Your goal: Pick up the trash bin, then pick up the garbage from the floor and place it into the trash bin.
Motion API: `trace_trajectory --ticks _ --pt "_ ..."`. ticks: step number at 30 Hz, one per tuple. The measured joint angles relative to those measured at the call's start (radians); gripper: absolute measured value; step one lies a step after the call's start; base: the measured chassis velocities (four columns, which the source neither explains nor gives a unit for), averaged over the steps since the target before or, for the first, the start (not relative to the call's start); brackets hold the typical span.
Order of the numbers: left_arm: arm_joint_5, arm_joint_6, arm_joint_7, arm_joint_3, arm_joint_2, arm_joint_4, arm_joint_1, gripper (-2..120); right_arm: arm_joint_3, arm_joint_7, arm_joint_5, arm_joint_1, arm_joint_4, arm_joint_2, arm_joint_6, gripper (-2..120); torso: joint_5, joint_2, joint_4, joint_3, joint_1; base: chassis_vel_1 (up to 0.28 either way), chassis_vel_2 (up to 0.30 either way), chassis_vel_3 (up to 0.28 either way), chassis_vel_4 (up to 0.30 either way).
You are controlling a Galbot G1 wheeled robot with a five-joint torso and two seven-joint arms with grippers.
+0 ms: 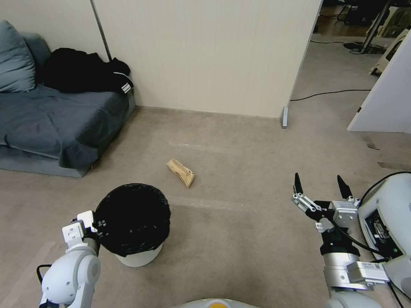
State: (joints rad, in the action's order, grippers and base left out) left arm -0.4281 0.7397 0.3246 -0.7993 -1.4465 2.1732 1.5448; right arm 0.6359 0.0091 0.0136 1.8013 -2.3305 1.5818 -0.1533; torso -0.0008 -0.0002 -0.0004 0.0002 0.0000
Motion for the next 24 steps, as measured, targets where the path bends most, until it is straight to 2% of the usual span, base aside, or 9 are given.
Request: trace_trajectory --ticks 1,4,7,13,24 --pt "0.000 0.000 0.000 0.000 0.000 0.000 0.000 2 0.000 0.000 0.000 0.000 0.000 0.000 0.000 100 0.0000 0.000 0.0000 0.000 0.000 0.000 0.000 0.000 0.000" --pt "-0.026 0.000 0.012 0.007 -0.003 0.078 0.013 1 0.001 0.001 0.000 0.000 0.000 -0.002 -0.001 100 -0.0001 0.000 0.0002 0.000 0.000 0.000 0.000 0.000 0.000" --pt "-0.035 -0.001 0.027 0.008 -0.003 0.121 0.022 1 0.001 0.005 0.000 -0.001 -0.001 -0.003 -0.002 100 0.0010 0.000 0.0001 0.000 0.000 0.000 0.000 0.000 0.000" --pt "-0.058 -0.002 0.043 0.010 0.005 0.206 0.061 1 -0.003 -0.019 -0.018 -0.010 -0.004 -0.005 -0.014 100 0.0008 0.000 0.0004 0.000 0.000 0.000 0.000 0.000 0.000" --pt "-0.014 -0.014 0.048 0.042 0.021 0.324 0.202 1 -0.056 -0.009 -0.046 -0.016 0.010 -0.007 -0.075 100 0.0009 0.000 0.0006 0.000 0.000 0.000 0.000 0.000 0.000"
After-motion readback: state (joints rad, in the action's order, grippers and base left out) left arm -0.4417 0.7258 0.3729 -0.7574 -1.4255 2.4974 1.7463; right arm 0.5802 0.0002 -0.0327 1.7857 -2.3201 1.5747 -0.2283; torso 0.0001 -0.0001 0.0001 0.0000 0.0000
